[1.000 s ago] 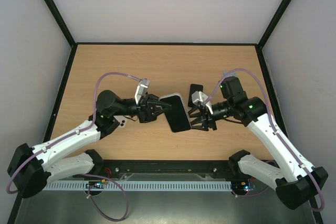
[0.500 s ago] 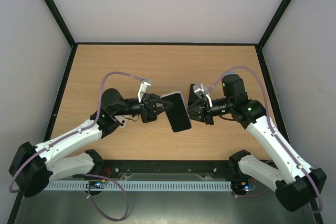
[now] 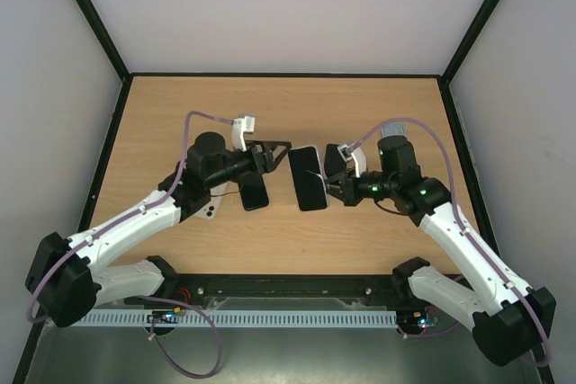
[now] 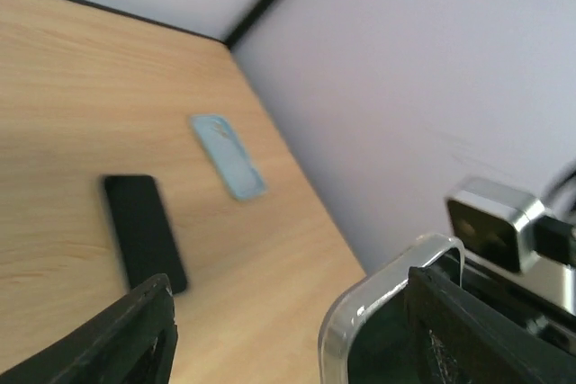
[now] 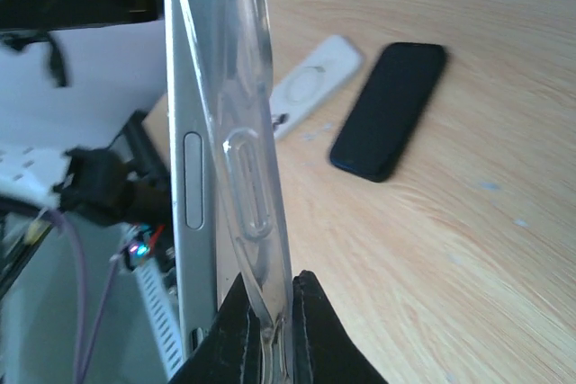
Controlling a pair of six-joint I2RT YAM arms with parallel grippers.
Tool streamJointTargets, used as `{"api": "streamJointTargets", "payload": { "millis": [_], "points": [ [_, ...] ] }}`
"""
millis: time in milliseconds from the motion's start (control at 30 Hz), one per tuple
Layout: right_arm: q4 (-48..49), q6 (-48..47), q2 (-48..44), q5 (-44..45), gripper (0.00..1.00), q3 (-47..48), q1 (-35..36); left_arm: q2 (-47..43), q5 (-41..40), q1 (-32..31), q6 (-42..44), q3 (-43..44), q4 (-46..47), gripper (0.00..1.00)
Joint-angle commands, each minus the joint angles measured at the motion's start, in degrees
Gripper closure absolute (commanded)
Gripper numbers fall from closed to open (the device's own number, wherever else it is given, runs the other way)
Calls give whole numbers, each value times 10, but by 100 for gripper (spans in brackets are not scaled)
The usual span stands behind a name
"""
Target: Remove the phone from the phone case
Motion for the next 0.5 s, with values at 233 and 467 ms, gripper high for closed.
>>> {"api": "streamJointTargets", "payload": {
  "millis": [233,467],
  "points": [
    [-37,162,63,230,98,-5,3,1,-452,-194,160,2,-124,32],
    [-56,166,146,250,98,19,-1,70,-613,-355,282,-15,-65,31]
  ]
}}
